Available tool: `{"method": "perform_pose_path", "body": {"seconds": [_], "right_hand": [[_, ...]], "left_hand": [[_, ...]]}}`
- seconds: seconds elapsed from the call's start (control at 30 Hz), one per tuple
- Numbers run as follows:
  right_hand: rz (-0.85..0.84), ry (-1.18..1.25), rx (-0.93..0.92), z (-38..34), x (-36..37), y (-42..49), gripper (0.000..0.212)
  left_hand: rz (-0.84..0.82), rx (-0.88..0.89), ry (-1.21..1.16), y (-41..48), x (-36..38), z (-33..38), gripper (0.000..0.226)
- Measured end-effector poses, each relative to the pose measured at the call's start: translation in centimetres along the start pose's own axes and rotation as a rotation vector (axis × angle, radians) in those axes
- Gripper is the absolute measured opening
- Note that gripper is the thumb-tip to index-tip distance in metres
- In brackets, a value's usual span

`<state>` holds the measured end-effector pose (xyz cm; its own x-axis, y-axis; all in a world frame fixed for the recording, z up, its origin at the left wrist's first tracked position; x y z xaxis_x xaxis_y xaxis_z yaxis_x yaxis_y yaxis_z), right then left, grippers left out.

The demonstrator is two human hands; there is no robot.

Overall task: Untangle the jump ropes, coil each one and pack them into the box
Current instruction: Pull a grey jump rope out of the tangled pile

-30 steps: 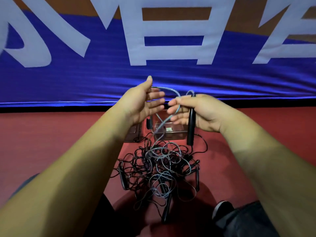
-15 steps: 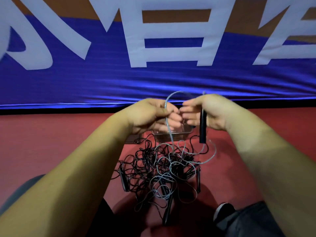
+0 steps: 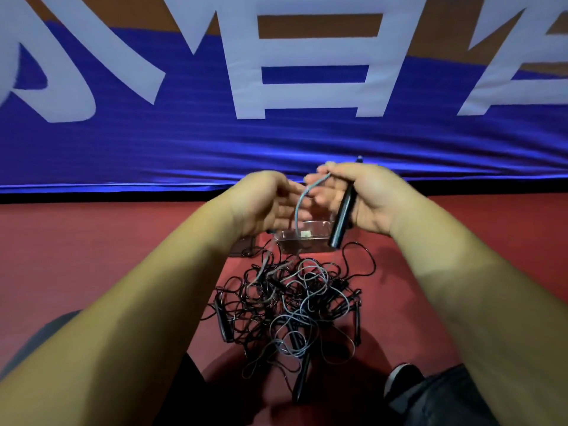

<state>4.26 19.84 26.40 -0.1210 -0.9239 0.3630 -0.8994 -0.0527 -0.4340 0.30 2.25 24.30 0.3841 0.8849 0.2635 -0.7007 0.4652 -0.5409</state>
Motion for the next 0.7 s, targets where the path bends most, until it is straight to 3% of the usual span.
{"method": "perform_pose_path", "body": {"seconds": [0.13, 0.27, 0.37, 0.43, 0.5, 0.6, 0.7], "right_hand": [[0.098, 0.33, -0.092, -1.2, -0.7, 0.7, 0.017], [0.166, 0.327, -0.059, -0.9, -1.4, 1.5, 0.025], [0.081, -0.078, 0.116, -0.2, -1.6, 1.3, 0.037], [-0.079, -0.505, 0.242, 0.6, -1.7, 0.6, 0.045], [-0.3, -0.742, 0.33, 1.4, -1.5, -0.4, 0.047], [-0.51, -0.717, 0.349, 1.9, -1.3, -1.3, 0.034], [-0.449, -0.591, 0.308, 1.7, -1.1, -1.3, 0.018]], "left_hand": [[-0.302, -0.036, 0.438, -1.2, 1.0, -1.6, 0.035], [-0.298, -0.001, 0.523, -1.4, 0.3, -1.8, 0.02], [-0.21, 0.061, 0.202, -1.4, 0.4, -0.6, 0.014], [-0.101, 0.139, -0.095, -1.1, 0.2, 0.4, 0.009], [-0.01, 0.196, -0.332, -0.6, -0.3, 1.1, 0.008], [0.086, 0.197, -0.5, 0.0, -1.3, 1.3, 0.012], [0.162, 0.172, -0.522, 0.8, -2.0, 1.0, 0.026]]}}
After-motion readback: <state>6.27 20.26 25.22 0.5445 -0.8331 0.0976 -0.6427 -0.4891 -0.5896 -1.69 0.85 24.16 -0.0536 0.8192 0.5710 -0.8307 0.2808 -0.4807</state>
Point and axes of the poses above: each hand's wrist, its own y-axis towards the middle knuckle, its own x-axis out of the palm, z = x × y, the point moved 1 cm from there along y, towards the middle knuckle, and after that the axes turned 4 degrees about -y, right-handed, at the moved point
